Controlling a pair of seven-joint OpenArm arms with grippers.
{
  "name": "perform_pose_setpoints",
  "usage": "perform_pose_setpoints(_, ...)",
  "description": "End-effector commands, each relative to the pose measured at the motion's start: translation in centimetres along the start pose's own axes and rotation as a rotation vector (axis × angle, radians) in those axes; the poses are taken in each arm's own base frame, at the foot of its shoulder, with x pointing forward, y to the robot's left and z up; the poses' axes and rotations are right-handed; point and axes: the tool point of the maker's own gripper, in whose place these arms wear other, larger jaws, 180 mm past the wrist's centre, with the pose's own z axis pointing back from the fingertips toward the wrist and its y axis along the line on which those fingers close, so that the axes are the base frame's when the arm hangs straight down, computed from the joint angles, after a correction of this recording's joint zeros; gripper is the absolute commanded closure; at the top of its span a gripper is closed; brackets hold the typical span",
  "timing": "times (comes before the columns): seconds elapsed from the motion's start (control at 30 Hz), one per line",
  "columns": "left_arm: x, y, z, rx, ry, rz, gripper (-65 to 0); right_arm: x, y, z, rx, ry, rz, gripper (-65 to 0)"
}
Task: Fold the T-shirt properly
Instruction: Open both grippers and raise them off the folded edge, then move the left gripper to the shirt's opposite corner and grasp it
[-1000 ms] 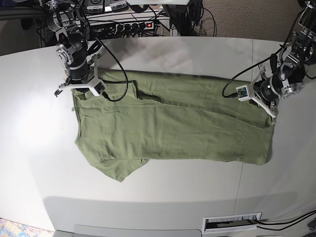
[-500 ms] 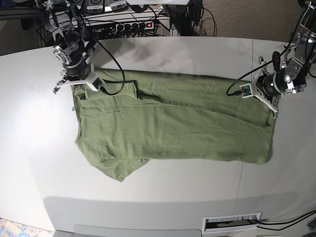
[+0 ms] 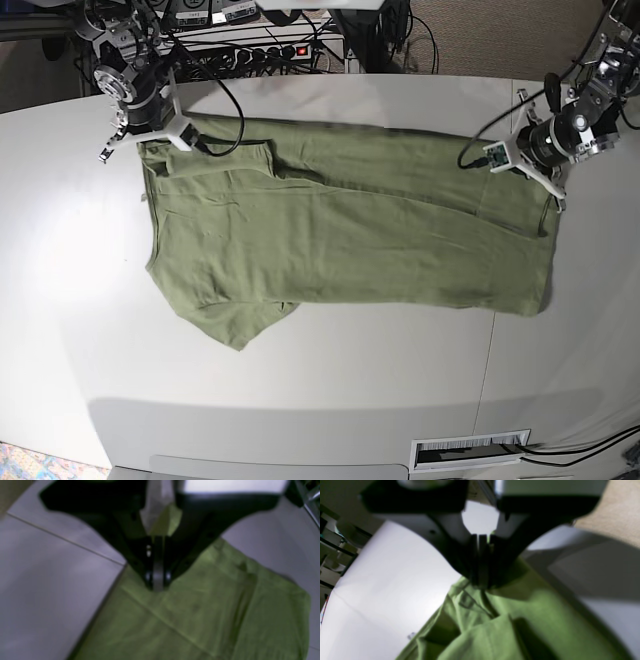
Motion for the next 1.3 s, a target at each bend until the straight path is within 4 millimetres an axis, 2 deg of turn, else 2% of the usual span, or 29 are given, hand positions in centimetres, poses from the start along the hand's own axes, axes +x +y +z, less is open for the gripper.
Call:
perform_pose_setpoints(0.0,-2.0,-5.6,0.0,-0.195,0.08,-0.03,0.0,-0.4,-0.7,0.4,-0.024,0.012,0.019,0.0)
perform_pose_setpoints(0.2,-2.2,-8.4,1.4,-0.247,0.114,-0.074,0.0,-1.2,-0.4,0.6,-0.036,0.042,0.049,0.0)
perform_pose_setpoints(0.37,-1.5,-7.8,2.0,-0.223,0.099,-0.114,0.0,-0.7,-0.9,0.9,-0.058,0.024,0.056,0.0)
perform_pose_setpoints(0.5,-1.1,-5.6,2.1,-0.112,0.109,-0.119,0.0,0.2,-2.0,1.5,-0.086,-0.021,0.039,0.0)
perform_pose_setpoints(0.73,0.9,-2.3,3.6,0.002,0.058,-0.126,0.0,0.1,-3.9,1.7,-0.109,-0.06,-0.04,0.0)
perform_pose_setpoints(1.07,4.9,4.6,7.7,0.187,-0.194,0.024,0.0,0.7,-5.4,2.1,-0.128,-0.113,-0.099,0.0)
perform_pose_setpoints(1.2,5.0,8.3,9.4,0.317,-0.285,0.14,0.0,1.6,-5.7,2.2,-0.121,-0.154,-0.126,0.0)
perform_pose_setpoints(1.27,4.2,9.8,9.4,0.344,-0.301,0.2,-4.3,2.1,-6.0,2.2,-0.116,-0.173,-0.146,0.0)
